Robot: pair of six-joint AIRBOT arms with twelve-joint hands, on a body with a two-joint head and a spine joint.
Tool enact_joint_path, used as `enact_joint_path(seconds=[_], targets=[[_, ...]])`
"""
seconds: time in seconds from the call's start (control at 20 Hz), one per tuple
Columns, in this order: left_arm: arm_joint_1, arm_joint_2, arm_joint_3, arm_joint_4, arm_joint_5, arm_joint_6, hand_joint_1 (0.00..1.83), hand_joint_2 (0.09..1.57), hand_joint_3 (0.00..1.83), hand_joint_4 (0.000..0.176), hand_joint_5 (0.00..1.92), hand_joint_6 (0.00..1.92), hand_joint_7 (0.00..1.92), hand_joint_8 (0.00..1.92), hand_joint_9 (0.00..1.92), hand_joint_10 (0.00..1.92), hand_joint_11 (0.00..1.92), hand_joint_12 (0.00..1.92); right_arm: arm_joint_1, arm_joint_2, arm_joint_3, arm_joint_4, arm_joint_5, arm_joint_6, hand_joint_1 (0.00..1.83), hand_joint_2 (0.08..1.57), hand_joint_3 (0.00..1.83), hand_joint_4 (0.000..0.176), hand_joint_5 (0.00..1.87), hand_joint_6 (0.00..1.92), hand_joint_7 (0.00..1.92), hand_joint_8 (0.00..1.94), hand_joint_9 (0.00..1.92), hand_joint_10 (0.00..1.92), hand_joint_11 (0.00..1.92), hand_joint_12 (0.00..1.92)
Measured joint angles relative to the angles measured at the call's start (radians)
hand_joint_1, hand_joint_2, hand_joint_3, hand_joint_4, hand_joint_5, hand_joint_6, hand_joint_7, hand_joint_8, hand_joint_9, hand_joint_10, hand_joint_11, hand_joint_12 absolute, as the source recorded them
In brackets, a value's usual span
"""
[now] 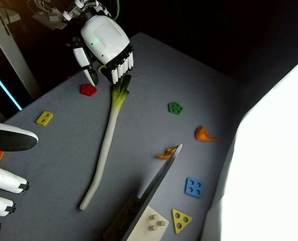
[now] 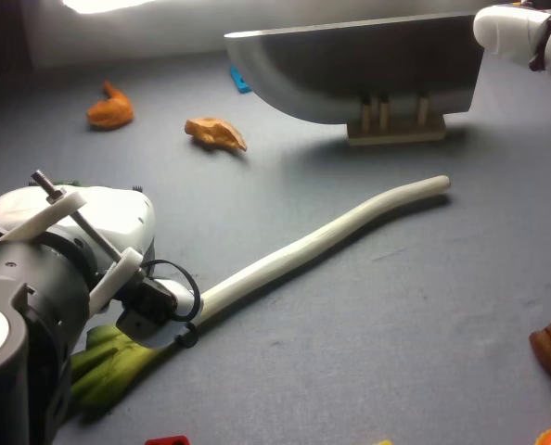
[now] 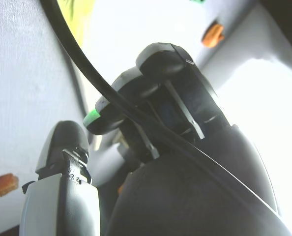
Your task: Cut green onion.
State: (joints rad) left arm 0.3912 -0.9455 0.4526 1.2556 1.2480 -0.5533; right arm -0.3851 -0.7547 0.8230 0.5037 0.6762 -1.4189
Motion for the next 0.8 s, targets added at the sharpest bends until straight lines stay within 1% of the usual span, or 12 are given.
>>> enact_joint_path(seconds=[0.05,0.1,0.25,0.3,0.35,0.45,0.5,0.55,0.6,0.7,0.75,0.8], targets=[[0.000,0.000,0.002,-0.003,0.005,0.001,0.16,1.22,0.08,0.068,0.01,0.02,0.08,0.02,0.08,0.04,0.00,0.55,0.000,0.000,0.000,0.001,0.000,0.000,0.43,1.07,0.12,0.000,0.03,0.05,0.11,0.02,0.03,0.07,0.00,0.00],[-0.002,0.000,0.009,-0.019,0.003,0.000,0.18,1.24,0.03,0.067,0.02,0.01,0.09,0.00,0.10,0.02,0.00,0.56,0.000,0.000,0.000,0.002,-0.005,-0.004,0.45,1.09,0.06,0.000,0.05,0.03,0.12,0.01,0.06,0.06,0.00,0.01],[-0.012,0.000,0.020,-0.013,0.006,0.003,0.19,1.23,0.01,0.067,0.03,0.01,0.08,0.00,0.10,0.01,0.00,0.55,0.000,0.000,0.000,0.001,0.002,-0.004,0.41,1.10,0.04,0.000,0.01,0.01,0.11,0.00,0.04,0.05,0.00,0.00],[-0.014,0.000,0.021,-0.010,0.011,0.003,0.17,1.21,0.00,0.071,0.01,0.00,0.06,0.00,0.08,0.00,0.00,0.41,0.000,0.000,0.000,0.003,0.006,-0.004,0.31,1.09,0.03,0.000,0.00,0.00,0.10,0.00,0.01,0.03,0.00,0.00],[-0.014,0.000,0.021,-0.014,0.013,0.003,0.16,1.21,0.00,0.072,0.00,0.00,0.05,0.00,0.06,0.00,0.00,0.34,0.000,0.000,0.000,0.010,0.003,-0.004,0.31,1.09,0.03,0.000,0.00,0.00,0.09,0.00,0.00,0.03,0.00,0.00],[-0.014,0.000,0.021,-0.022,0.011,0.002,0.15,1.20,0.00,0.074,0.00,0.00,0.04,0.00,0.04,0.01,0.00,0.25,-0.001,0.000,0.005,0.012,-0.001,-0.002,0.39,1.04,0.00,0.000,0.00,0.00,0.06,0.00,0.00,0.00,0.00,0.00],[-0.021,-0.003,0.021,-0.032,0.013,-0.009,0.18,1.20,0.00,0.079,0.01,0.00,0.05,0.00,0.05,0.01,0.00,0.22,-0.001,0.000,0.017,0.012,0.000,0.003,0.58,1.02,0.00,0.000,0.00,0.00,0.02,0.00,0.00,0.00,0.00,0.00],[-0.022,-0.006,0.021,-0.037,0.014,-0.019,0.19,1.20,0.00,0.074,0.02,0.01,0.05,0.00,0.05,0.00,0.00,0.22,-0.001,-0.003,0.031,0.011,-0.001,0.013,0.76,1.00,0.00,0.000,0.00,0.00,0.01,0.00,0.00,0.00,0.00,0.00],[-0.022,-0.006,0.021,-0.048,0.009,-0.023,0.18,1.20,0.00,0.073,0.03,0.01,0.04,0.00,0.04,0.00,0.00,0.22,-0.001,-0.011,0.058,0.014,-0.001,0.037,0.93,0.98,0.00,0.007,0.00,0.00,0.01,0.00,0.00,0.00,0.00,0.00],[-0.014,-0.006,0.021,-0.066,0.009,-0.093,0.17,1.20,0.00,0.072,0.02,0.00,0.04,0.00,0.04,0.00,0.00,0.24,-0.018,-0.022,0.111,0.021,-0.013,0.061,1.05,0.97,0.00,0.027,0.00,0.00,0.01,0.00,0.00,0.00,0.00,0.00],[-0.012,-0.006,0.021,-0.068,0.013,-0.112,0.19,1.20,0.00,0.066,0.01,0.00,0.06,0.01,0.05,0.00,0.00,0.24,-0.025,-0.031,0.131,0.027,-0.022,0.063,1.09,0.99,0.00,0.031,0.00,0.00,0.00,0.00,0.00,0.00,0.00,0.00],[-0.010,-0.006,0.017,-0.067,0.019,-0.130,0.20,1.20,0.00,0.067,0.01,0.00,0.08,0.01,0.07,0.01,0.00,0.28,-0.032,-0.040,0.151,0.011,-0.029,0.081,1.10,0.99,0.00,0.026,0.00,0.00,0.00,0.00,0.00,0.00,0.00,0.00]])
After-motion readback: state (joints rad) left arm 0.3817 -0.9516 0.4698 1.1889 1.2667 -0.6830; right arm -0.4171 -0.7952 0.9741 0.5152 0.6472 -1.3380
